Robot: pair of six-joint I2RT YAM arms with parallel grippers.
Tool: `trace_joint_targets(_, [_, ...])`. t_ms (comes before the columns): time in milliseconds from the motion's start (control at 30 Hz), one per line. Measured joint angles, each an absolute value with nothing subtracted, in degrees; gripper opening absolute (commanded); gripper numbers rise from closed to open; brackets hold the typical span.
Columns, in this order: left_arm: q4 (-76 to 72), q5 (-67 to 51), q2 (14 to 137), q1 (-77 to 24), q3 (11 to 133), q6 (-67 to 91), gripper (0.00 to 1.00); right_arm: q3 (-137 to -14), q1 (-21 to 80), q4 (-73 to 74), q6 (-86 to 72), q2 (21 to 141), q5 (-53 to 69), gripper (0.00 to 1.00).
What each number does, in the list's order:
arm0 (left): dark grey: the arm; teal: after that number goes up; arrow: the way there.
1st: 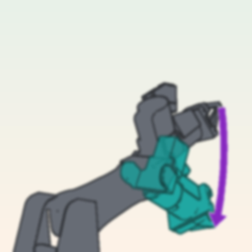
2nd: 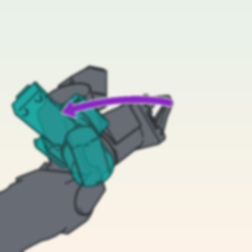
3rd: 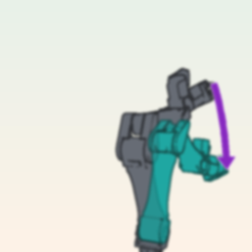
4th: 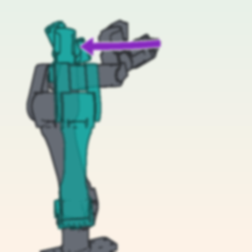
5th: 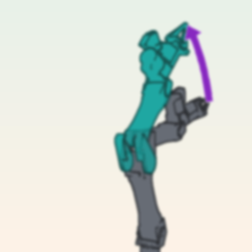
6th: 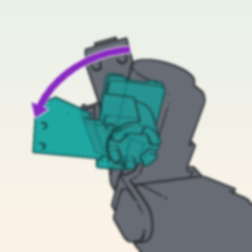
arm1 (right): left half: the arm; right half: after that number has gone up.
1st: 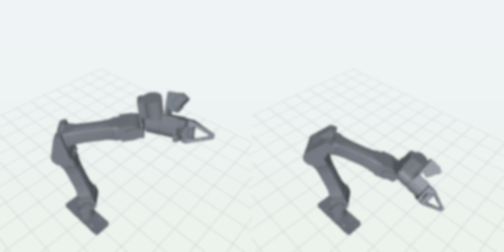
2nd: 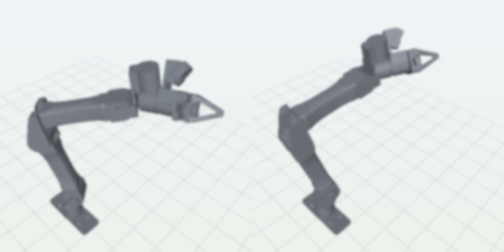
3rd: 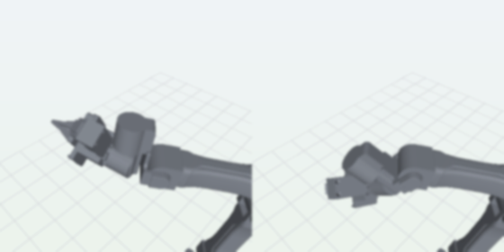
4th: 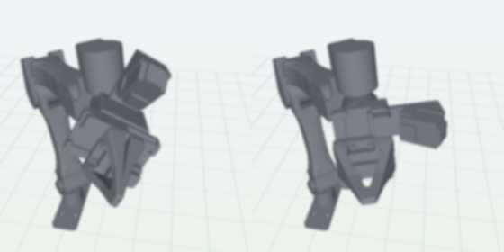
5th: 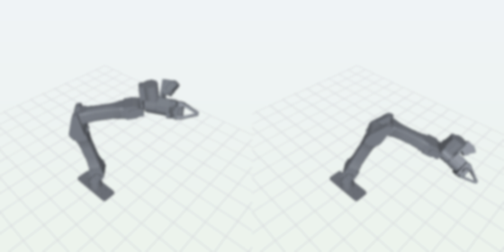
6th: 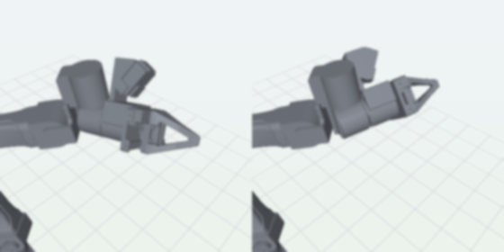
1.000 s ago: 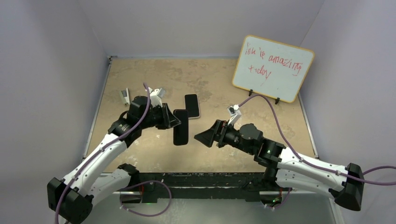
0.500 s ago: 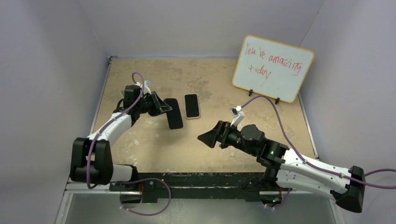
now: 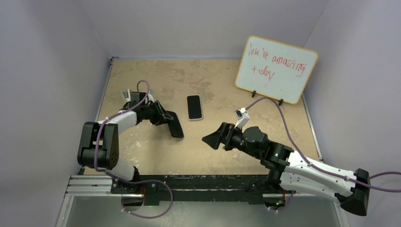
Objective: Put the phone into the phone case
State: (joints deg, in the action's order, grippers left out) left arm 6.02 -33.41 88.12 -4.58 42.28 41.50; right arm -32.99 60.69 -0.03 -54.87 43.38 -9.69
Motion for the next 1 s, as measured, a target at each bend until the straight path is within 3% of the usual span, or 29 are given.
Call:
trace_joint_targets(167, [9.87, -29.93, 88.36, -4.16, 42.30, 40.49, 0.47, -33.23, 60.69, 1.89, -56.18, 43.57, -11.09, 0.99])
trace_joint_targets(267, [13.28, -27.55, 87.64, -4.12, 42.54, 39.22, 0.75, -34.06, 60.69, 3.97, -57.23, 44.25, -12.58, 0.99])
trace_joint_targets(333, [15.92, -26.37, 86.52, -4.14, 43.24, 38.37, 0.84, -34.65, 60.69, 5.34, -57.93, 44.80, -13.63, 0.99])
trace_joint_targets(567, [23.14, -24.58, 77.80, -4.14, 46.68, 35.22, 0.90, -38.00, 60.69, 13.65, -61.43, 48.86, -19.09, 0.99])
trace_joint_targets(1000, [31.24, -31.75, 54.28, -4.14, 50.65, 30.06, 0.92, -50.39, 60.69, 27.73, -64.05, 53.56, -30.85, 0.99])
